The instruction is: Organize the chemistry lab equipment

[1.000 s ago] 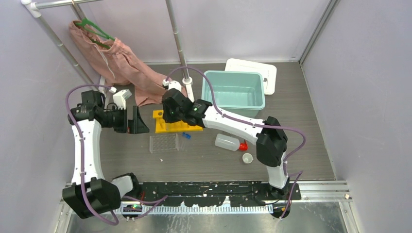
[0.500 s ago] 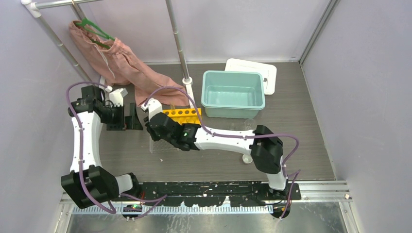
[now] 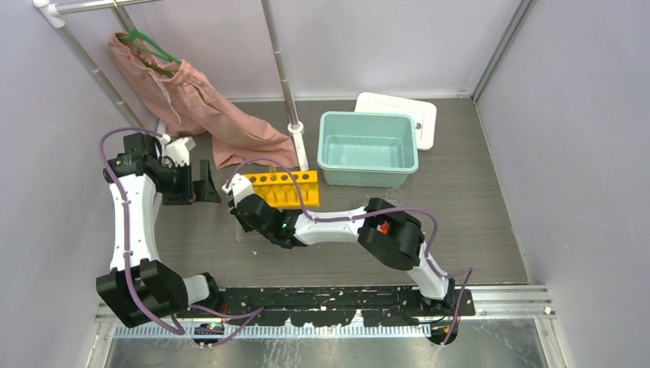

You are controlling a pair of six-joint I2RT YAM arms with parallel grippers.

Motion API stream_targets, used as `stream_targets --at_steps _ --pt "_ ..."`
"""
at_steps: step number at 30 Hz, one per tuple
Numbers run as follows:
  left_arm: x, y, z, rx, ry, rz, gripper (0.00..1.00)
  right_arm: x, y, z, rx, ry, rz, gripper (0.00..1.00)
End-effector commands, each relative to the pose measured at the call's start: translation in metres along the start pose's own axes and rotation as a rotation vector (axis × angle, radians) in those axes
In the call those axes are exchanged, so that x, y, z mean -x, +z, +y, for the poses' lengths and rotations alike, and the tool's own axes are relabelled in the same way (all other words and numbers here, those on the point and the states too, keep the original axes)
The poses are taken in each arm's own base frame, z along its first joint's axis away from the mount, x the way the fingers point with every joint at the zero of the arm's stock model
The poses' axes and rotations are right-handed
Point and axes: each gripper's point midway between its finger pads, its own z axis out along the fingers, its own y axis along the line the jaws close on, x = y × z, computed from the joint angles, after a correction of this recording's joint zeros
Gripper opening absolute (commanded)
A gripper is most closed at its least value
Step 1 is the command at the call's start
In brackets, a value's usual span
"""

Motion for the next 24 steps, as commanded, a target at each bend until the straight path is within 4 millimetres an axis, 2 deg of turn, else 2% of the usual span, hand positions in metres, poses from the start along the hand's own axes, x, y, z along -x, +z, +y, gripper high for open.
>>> stream_targets --at_steps 1,12,24 --pt "0.006 -0.006 0.002 0.019 0.001 -0.019 1.00 0.031 0.004 0.007 0.008 0.022 -0.124 0.01" --pt "0.001 -0.006 0.001 0.016 0.007 -0.012 1.00 0.029 0.007 0.012 0.017 0.037 -0.138 0.01" --pt "0.004 -0.004 0.002 0.013 0.007 -0.015 1.00 0.009 0.016 0.011 0.004 0.015 -0.104 0.01"
